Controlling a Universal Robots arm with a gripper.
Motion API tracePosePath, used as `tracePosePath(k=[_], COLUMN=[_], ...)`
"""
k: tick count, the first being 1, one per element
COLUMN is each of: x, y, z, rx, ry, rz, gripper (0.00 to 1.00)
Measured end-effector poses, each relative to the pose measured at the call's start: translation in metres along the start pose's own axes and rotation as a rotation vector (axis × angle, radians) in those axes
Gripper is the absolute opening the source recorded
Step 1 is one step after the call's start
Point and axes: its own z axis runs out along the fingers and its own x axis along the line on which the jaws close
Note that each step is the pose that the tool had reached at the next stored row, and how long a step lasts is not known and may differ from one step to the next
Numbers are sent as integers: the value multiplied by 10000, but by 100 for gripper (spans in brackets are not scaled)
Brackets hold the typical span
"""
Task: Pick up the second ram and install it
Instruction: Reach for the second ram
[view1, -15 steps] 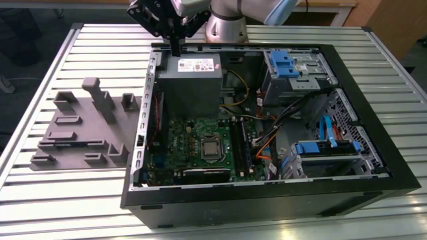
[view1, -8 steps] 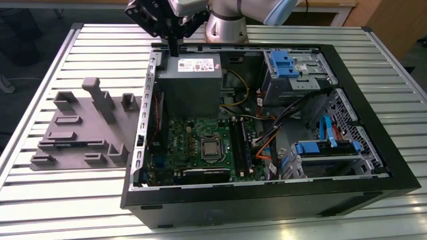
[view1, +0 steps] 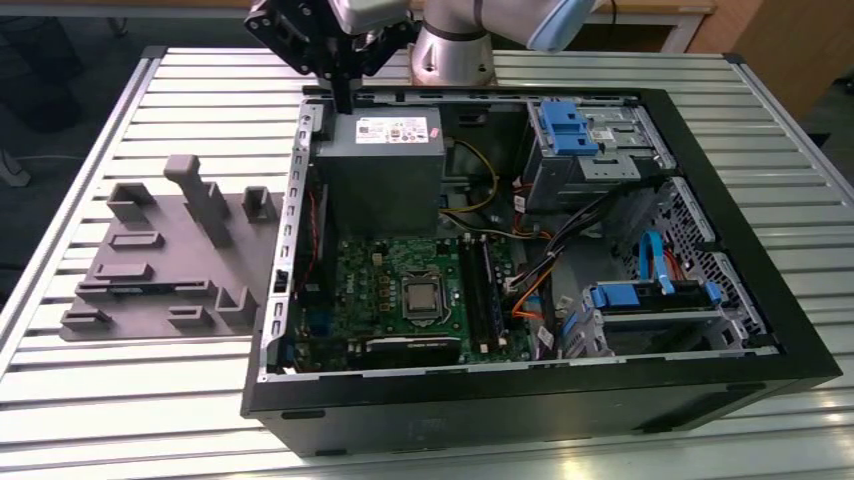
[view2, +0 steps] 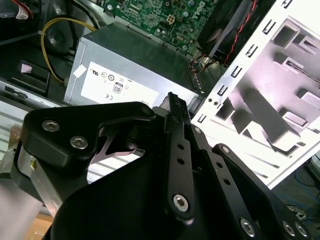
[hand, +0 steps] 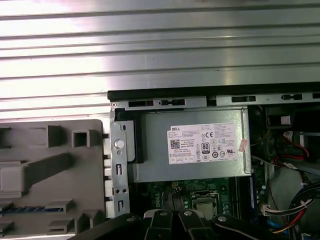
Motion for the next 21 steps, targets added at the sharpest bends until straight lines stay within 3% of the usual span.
tracePosePath(k=[21], x=[119], y=[-10], z=[8], rx=[1], ry=[4], rz=[0], gripper=[11])
